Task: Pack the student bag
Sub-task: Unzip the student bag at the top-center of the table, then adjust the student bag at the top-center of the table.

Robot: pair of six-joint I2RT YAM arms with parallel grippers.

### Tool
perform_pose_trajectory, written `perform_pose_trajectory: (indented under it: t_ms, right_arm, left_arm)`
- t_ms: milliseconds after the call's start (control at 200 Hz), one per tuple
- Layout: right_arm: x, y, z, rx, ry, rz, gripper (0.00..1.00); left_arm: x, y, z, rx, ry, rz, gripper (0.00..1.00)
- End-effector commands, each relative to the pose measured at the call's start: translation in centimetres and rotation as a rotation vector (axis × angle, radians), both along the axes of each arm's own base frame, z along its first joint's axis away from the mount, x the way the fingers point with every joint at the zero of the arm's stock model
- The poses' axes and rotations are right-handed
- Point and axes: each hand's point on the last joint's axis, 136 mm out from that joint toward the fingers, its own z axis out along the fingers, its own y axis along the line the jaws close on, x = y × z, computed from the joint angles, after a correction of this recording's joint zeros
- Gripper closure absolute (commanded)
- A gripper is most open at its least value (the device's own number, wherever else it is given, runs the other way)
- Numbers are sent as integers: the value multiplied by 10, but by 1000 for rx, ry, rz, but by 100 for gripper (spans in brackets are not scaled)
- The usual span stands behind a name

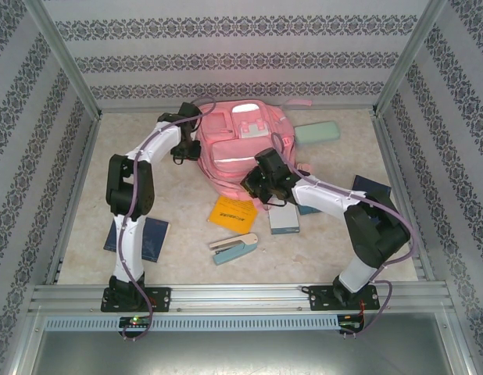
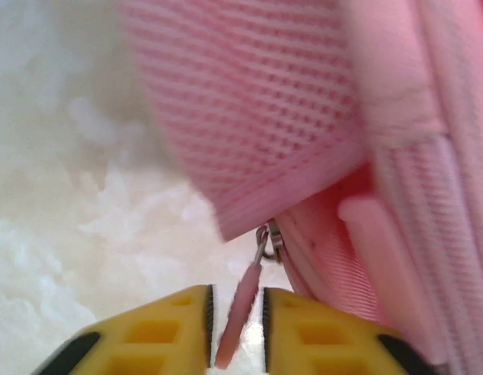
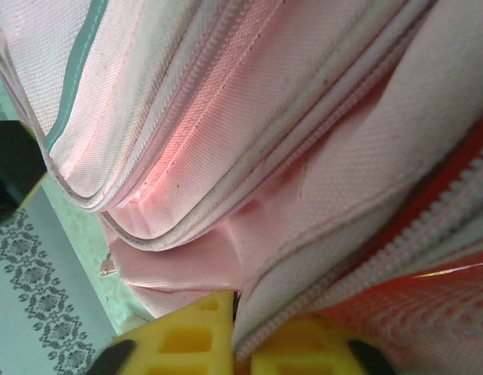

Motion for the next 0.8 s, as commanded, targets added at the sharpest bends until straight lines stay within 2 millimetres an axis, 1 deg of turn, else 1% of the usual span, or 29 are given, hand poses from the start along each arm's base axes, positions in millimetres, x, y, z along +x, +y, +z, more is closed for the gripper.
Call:
perform_pose_trajectory:
  t_ms: [0,40,70,175,215,275,355,405,450,470,505,565,590,620,704,749,794]
  right_arm:
    - [5,12,19,6,-49,72,71]
    - [6,11,22,-6,-64,80,62]
    - [7,9,25,-17,-74,85,59]
    - [6,3,33,-48,-103,104,51]
    - [5,1,36,-60,-115,112,49]
    - [3,-4,39,-87,-132,123,49]
    - [0,-13,37,-124,-140,124,49]
    - [-2,-19,32,-137,-133,117,48]
    - [-3,-24,28,-148,-126,106,48]
    - [-4,-25,26,-151,-122,101,48]
    - [-5,-26,24,-150,-116,96,48]
    - [-7,-28,21,-156,-105,93,48]
    - [-8,-28,19,-161,-99,90,48]
    - [-9,-29,17,-167,-93,86,48]
    - [-15,-31,11,-184,-77,86,46]
    - [-18,-34,6,-193,-67,80,46]
    - [-19,-37,3,-199,-60,72,45]
  left_arm:
    - [-9,0,44,-82,-74,35,66]
    - [-15,-4,52,-117,-87,25,60]
    - [-19,-8,57,-140,-94,18,55]
    - [-32,-22,71,-212,-108,-29,50]
    - [-35,-28,75,-237,-112,-47,48]
    - [-38,-38,77,-267,-118,-74,44]
    - [-37,-48,75,-293,-116,-91,41]
    - [-32,-50,71,-293,-111,-81,41]
    - [-26,-47,64,-270,-103,-61,40]
    - [-23,-44,61,-253,-101,-47,37]
    - [-16,-39,54,-220,-95,-28,36]
    - [-5,-30,48,-173,-93,5,34]
    - [0,-25,46,-153,-94,25,29]
    - [6,-20,45,-140,-100,48,27]
    - [24,-7,43,-149,-122,98,19]
    - [33,-1,41,-177,-129,124,19]
    - [42,-1,38,-234,-129,136,18]
